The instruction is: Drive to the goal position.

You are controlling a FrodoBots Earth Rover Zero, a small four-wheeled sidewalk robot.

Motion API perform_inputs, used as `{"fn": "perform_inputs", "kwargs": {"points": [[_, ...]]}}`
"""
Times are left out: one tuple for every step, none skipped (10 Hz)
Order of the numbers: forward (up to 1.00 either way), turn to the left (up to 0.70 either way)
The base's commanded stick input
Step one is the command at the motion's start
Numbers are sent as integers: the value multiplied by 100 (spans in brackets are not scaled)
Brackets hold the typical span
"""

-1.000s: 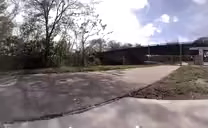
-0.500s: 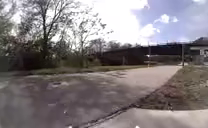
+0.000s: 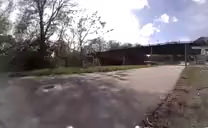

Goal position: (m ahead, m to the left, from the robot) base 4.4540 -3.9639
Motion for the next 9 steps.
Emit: {"fn": "perform_inputs", "kwargs": {"points": [[100, 0], [100, 0], [100, 0], [100, 0], [100, 0], [100, -40], [100, -40], [100, -40], [100, -40]]}}
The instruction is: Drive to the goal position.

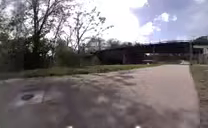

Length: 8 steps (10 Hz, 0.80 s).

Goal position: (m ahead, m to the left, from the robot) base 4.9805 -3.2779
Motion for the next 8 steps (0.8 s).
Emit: {"fn": "perform_inputs", "kwargs": {"points": [[100, -40], [100, -40], [100, -36], [88, -18], [21, -4], [0, 0], [0, 0], [0, 0]]}}
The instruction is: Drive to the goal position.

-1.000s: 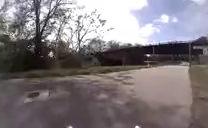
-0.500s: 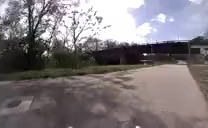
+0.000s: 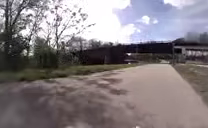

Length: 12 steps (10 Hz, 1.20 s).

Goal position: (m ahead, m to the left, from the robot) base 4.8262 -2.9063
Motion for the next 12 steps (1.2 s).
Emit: {"fn": "perform_inputs", "kwargs": {"points": [[4, 0], [55, 0], [99, 0], [100, 0], [100, 0], [100, 0], [100, 0], [100, -3], [100, -19], [100, -30], [100, -38], [100, -40]]}}
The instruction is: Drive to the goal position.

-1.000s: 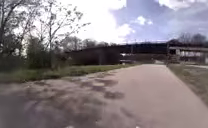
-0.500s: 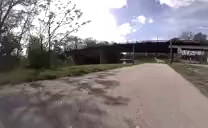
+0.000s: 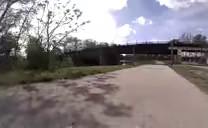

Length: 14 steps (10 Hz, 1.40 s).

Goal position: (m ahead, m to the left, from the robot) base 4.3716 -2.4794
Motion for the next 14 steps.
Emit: {"fn": "perform_inputs", "kwargs": {"points": [[100, -40], [100, -40], [100, -40], [100, -39], [100, -37], [100, -4], [100, 0], [100, 0], [100, 0], [100, 0], [100, 0], [100, 0], [100, 0], [100, 0]]}}
